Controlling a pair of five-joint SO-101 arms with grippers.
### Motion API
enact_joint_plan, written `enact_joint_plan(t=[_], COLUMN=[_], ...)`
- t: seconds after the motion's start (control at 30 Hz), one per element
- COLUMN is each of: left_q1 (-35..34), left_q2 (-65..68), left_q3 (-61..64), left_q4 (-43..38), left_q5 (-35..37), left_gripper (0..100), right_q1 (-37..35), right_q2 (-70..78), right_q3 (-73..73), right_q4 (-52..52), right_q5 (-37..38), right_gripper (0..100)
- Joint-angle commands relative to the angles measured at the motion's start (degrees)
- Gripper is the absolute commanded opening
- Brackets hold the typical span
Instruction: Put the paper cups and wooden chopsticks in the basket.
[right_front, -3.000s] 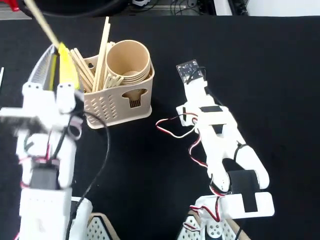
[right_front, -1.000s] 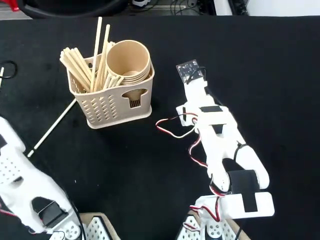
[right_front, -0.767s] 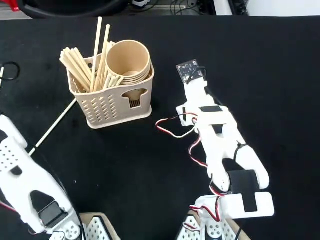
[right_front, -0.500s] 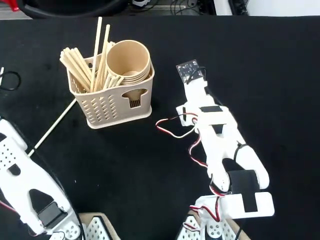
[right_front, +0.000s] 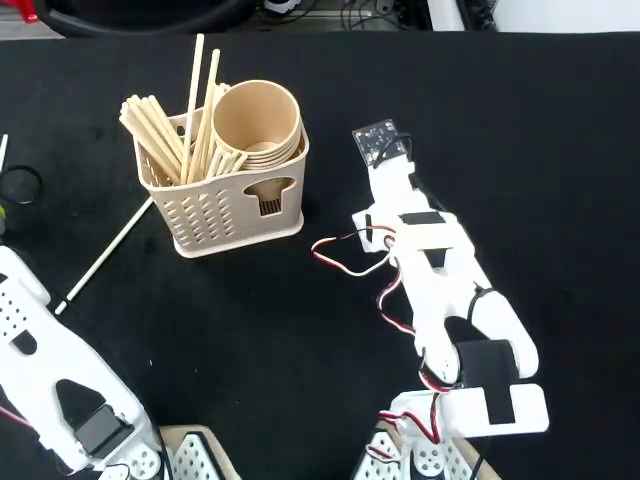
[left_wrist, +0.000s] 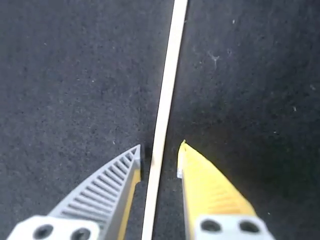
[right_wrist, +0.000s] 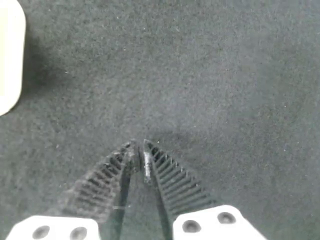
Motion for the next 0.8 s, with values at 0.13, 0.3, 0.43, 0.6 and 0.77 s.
enact_joint_plan(t=[0.13, 0.3, 0.43, 0.6, 0.77], left_q1=[0.04, -0.04, 0.04, 1.01, -0.31], left_q2=[3.87, 7.12, 7.12, 7.56, 5.45], left_q3=[0.57, 0.31, -3.38, -15.78, -17.63], left_q4=[-0.62, 3.16, 9.23, 19.34, 19.43], left_q5=[-0.18, 0.00, 2.81, 4.48, 7.30], left_gripper=[9, 3, 3, 3, 3], right_q1=[-0.62, -0.62, -0.70, -0.70, -0.70], right_q2=[-0.31, -0.31, -0.31, -0.31, -0.22], right_q3=[-0.57, -0.57, -0.57, -0.57, -0.57], right_q4=[-0.79, -0.79, -0.79, -0.88, -1.14], right_q5=[0.53, 0.53, 0.53, 0.53, 0.53], right_gripper=[1.1, 1.1, 1.1, 1.1, 1.1])
